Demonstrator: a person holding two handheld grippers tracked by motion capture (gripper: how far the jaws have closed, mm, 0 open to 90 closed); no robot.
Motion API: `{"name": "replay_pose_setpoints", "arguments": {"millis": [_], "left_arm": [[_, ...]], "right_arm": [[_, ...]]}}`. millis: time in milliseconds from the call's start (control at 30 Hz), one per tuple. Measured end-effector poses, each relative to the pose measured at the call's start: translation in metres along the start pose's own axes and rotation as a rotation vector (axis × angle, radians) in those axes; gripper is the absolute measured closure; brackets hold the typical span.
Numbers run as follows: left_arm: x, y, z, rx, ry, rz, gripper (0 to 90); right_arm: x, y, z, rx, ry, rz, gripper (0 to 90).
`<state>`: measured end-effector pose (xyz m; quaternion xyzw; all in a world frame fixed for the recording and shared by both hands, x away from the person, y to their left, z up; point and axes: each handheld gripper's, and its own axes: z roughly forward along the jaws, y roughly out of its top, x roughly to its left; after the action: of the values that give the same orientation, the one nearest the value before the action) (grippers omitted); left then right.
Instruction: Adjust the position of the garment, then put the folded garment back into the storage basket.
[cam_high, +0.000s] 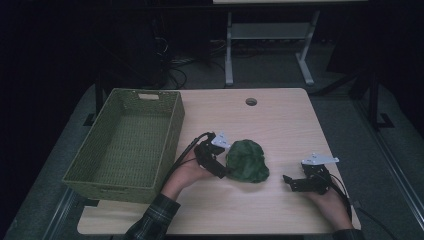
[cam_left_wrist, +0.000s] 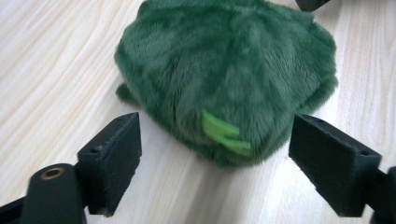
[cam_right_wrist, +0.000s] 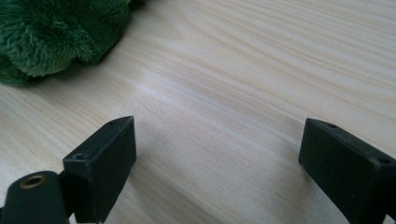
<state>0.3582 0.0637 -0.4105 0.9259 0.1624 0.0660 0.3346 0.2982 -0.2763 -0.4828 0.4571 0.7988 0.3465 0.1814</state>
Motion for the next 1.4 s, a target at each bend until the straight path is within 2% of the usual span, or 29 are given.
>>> {"name": "replay_pose_setpoints", "arguments": {"millis": [167,367,467,567,1000,1133,1167,1200,1233,1300,1333,1367,1400], "left_arm": [[0.001,0.013,0.014,0.028,-0.019,0.04,13.3],[0.003,0.016,0.034,0.07,-0.049,0.078,13.1],[0.004,0.015,0.044,0.104,-0.062,0.082,13.1],[0.005,0.012,0.053,0.103,-0.071,0.061,13.0],[0.009,0.007,0.065,0.148,-0.084,0.055,13.8],[0.009,0.007,0.064,0.147,-0.077,0.055,26.2],[0.01,0.008,0.062,0.151,-0.078,0.06,26.2],[0.01,0.008,0.06,0.159,-0.079,0.075,33.6],[0.01,0.009,0.059,0.157,-0.087,0.069,46.9],[0.01,0.009,0.058,0.159,-0.093,0.065,58.5],[0.01,0.009,0.058,0.163,-0.099,0.06,58.5],[0.01,0.01,0.057,0.17,-0.112,0.049,65.4],[0.01,0.01,0.057,0.17,-0.112,0.049,66.9]], "right_arm": [[0.0,0.0,0.0,0.001,0.0,0.001,10.5],[0.0,0.0,0.0,0.001,0.0,0.002,10.6],[0.0,0.0,0.0,0.001,-0.001,0.0,10.7],[-0.001,0.0,0.0,0.001,-0.003,0.0,10.8],[0.0,0.0,0.0,0.003,-0.002,0.005,10.8],[0.0,0.0,0.0,0.002,-0.004,0.005,11.3],[0.0,0.0,0.0,0.001,-0.004,0.006,11.3],[0.0,0.0,0.0,0.001,-0.004,0.006,11.3],[0.0,0.0,0.0,0.001,-0.004,0.006,11.4],[0.0,0.0,0.0,0.0,-0.005,0.006,11.6],[0.0,0.0,0.0,0.0,-0.005,0.006,11.6],[-0.001,0.0,0.0,-0.003,-0.007,0.003,11.7],[-0.001,0.0,0.0,-0.003,-0.007,0.003,11.7]]}}
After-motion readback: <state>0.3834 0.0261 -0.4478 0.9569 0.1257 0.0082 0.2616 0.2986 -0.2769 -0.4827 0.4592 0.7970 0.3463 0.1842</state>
